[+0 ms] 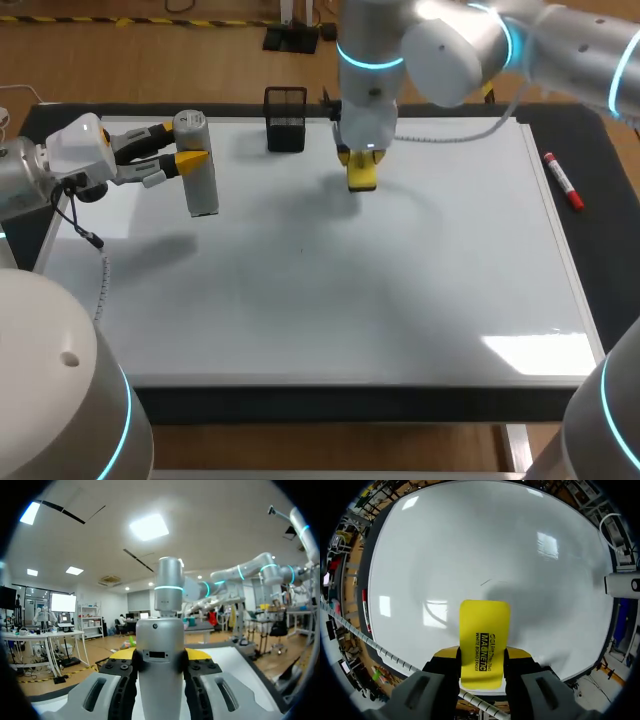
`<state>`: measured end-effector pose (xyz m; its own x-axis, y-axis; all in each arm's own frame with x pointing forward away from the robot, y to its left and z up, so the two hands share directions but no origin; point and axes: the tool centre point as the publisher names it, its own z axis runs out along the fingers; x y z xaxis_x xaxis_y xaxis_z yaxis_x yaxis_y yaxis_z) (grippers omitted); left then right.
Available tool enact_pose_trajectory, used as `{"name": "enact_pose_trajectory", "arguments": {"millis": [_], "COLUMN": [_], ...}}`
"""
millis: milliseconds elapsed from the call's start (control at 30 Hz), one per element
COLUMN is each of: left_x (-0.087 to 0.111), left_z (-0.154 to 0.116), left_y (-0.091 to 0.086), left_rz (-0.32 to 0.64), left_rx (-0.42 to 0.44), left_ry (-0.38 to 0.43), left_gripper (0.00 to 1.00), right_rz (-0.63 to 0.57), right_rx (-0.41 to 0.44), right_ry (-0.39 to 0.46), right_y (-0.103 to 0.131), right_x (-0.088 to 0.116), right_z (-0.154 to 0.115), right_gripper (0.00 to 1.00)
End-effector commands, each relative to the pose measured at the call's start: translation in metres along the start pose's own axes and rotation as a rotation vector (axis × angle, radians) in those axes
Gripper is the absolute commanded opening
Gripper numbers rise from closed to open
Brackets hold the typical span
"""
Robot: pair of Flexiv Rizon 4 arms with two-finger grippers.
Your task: Pick up the inspection probe, press it on each red-marked spot on the whiteboard one by one, put down the probe, pick up the eraser, and wipe off all the red marks.
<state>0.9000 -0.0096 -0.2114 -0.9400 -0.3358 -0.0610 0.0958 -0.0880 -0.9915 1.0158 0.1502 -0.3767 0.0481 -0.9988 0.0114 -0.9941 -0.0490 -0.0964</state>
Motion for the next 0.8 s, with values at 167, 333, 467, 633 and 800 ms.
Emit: {"name": "enact_pose_trajectory", "arguments": {"millis": [167,333,467,633,800], "left_x": [0.000,0.000,0.000,0.000,0.000], "left_z": [0.000,0.000,0.000,0.000,0.000], "left_y": [-0.001,-0.001,-0.001,-0.001,-0.001], "left_rz": [0.001,0.001,0.001,0.001,0.001], "left_rx": [0.001,0.001,0.001,0.001,0.001], "left_ry": [-0.001,-0.001,-0.001,-0.001,-0.001], "left_gripper": [0.00,0.00,0.00,0.00,0.00], "right_rz": [0.001,0.016,0.023,0.030,0.035], "right_rx": [-0.059,-0.074,-0.083,-0.095,-0.103], "right_ry": [0.005,0.013,0.015,0.015,0.009], "right_y": [-0.041,-0.057,-0.066,-0.075,-0.081], "right_x": [-0.007,-0.004,-0.003,-0.001,0.001], "right_z": [0.010,0.018,0.024,0.030,0.034], "right_gripper": [0.00,0.00,0.00,0.00,0.00]}}
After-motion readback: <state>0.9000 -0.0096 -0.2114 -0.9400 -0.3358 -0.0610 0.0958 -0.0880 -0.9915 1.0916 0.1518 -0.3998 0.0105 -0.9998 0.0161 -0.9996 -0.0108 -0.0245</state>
